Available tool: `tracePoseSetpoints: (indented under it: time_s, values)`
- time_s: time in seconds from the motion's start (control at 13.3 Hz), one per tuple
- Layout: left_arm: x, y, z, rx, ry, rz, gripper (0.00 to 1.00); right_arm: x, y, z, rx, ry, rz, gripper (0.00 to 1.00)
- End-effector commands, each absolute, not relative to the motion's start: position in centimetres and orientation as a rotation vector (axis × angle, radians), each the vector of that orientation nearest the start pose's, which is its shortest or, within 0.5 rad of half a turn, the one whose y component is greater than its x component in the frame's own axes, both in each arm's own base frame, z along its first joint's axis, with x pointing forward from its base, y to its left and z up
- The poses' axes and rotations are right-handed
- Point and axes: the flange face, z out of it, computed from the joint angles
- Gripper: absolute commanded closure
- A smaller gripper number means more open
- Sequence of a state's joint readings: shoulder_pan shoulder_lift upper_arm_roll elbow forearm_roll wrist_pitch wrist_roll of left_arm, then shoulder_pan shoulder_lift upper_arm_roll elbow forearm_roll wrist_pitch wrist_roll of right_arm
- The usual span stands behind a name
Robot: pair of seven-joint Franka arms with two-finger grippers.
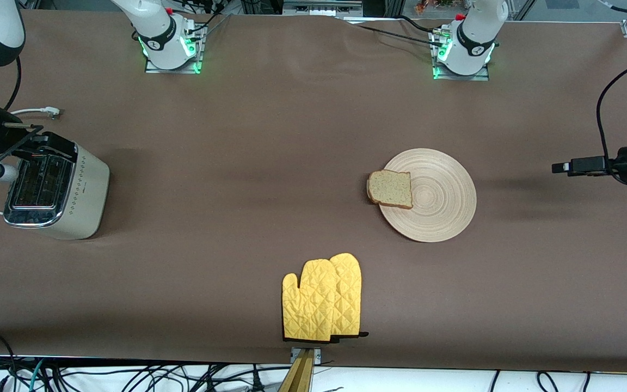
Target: Move plate and put bread in toaster
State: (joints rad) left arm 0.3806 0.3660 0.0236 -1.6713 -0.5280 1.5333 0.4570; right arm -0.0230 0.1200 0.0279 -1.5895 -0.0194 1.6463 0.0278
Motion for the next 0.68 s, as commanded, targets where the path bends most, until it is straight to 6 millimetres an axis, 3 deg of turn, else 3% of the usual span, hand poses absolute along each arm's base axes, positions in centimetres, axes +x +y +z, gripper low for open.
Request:
tracePoseSetpoints:
  time_s: [0.0,0.23,0.6]
  values:
    - [56.6,21.3,31.7,2.267,-0.032,-0.157,0.00,59.4,0.0,55.8,-3.145,0.047,0.103,0.00]
    - [55.9,21.1,24.7,2.124,-0.015,-0.146,0.00,59.3,1.1,55.4,-3.129,0.023,0.118,0.00]
    - [53.4,17.4,16.1,1.922,-0.028,0.028,0.00,60.0,2.4,53.8,-3.130,0.001,0.147,0.00]
